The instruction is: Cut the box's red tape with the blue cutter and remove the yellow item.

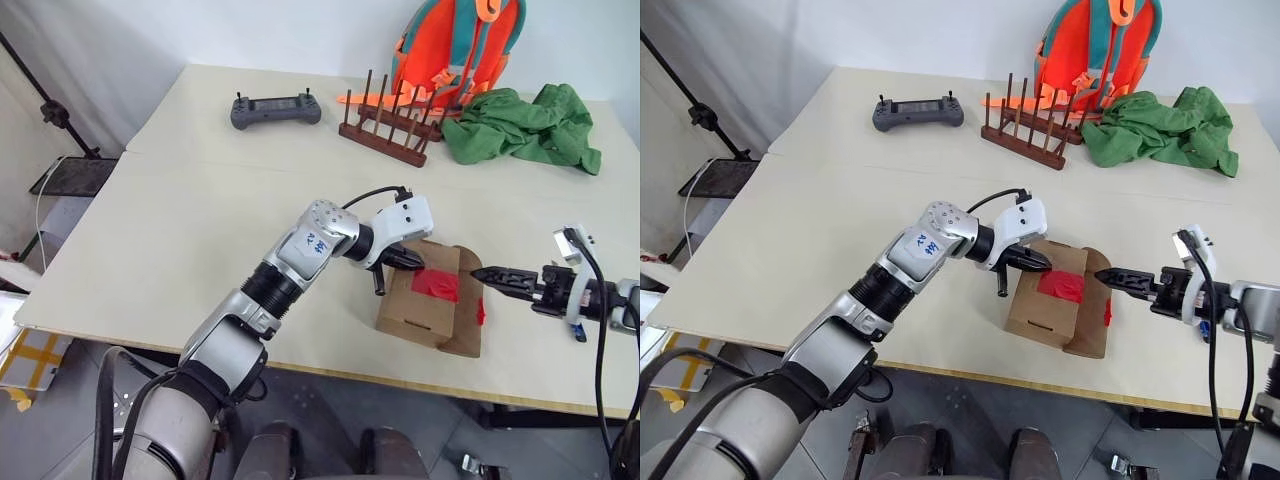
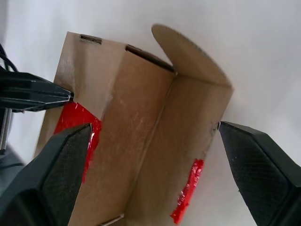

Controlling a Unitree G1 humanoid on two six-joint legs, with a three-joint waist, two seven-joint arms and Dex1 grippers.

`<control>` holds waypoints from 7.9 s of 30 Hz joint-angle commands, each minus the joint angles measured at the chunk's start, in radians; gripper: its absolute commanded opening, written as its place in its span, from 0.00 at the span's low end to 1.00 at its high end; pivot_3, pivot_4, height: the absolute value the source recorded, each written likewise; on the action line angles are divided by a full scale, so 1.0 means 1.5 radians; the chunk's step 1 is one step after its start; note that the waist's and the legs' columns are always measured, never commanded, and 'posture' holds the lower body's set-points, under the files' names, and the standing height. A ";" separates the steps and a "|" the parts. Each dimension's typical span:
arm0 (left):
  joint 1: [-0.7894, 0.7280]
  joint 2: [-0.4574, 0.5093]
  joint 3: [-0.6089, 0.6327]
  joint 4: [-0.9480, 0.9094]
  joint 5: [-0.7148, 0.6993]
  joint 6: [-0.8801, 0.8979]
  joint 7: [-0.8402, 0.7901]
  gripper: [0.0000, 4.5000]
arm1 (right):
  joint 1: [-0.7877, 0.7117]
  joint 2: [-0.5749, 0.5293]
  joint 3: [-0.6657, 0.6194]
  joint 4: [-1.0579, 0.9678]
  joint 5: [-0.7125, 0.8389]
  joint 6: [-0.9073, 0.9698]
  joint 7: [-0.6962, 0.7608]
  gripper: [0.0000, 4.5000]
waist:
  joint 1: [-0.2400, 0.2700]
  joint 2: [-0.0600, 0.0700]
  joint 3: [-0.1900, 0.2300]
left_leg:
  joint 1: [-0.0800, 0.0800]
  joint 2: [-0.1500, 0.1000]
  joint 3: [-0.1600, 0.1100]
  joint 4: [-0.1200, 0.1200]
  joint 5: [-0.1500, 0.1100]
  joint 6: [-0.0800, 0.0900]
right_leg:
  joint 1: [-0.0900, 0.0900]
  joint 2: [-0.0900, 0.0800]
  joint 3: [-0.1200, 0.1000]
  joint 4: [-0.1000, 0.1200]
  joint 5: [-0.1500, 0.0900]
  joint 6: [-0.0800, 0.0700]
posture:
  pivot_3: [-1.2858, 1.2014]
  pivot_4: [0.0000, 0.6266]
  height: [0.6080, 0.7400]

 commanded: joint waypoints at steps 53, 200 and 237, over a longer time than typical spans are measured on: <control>0.018 0.021 -0.023 -0.028 0.021 0.053 0.003 0.00 | -0.050 -0.008 0.092 0.128 -0.040 -0.136 0.086 0.00 | 0.004 0.000 0.000 | 0.000 0.000 0.000 0.001 0.000 0.000 | 0.001 0.000 0.000 0.000 0.001 0.000 | 0.52 0.24 1.00; -0.148 -0.016 0.009 0.084 0.023 -0.225 -0.214 0.00 | -0.079 -0.378 0.321 -0.199 0.789 -0.218 -0.973 0.00 | 0.018 -0.002 0.001 | -0.022 0.001 0.001 0.002 0.005 0.003 | -0.014 -0.002 -0.018 -0.009 0.011 -0.002 | 0.52 0.24 1.00; -0.017 0.032 -0.059 0.089 0.179 -0.301 -0.108 0.00 | 0.111 -0.245 0.151 -0.210 0.801 -0.306 -0.991 0.00 | 0.026 -0.001 0.001 | -0.023 0.000 0.001 0.009 0.007 0.005 | -0.013 -0.003 -0.017 -0.004 0.014 -0.001 | 0.52 0.24 1.00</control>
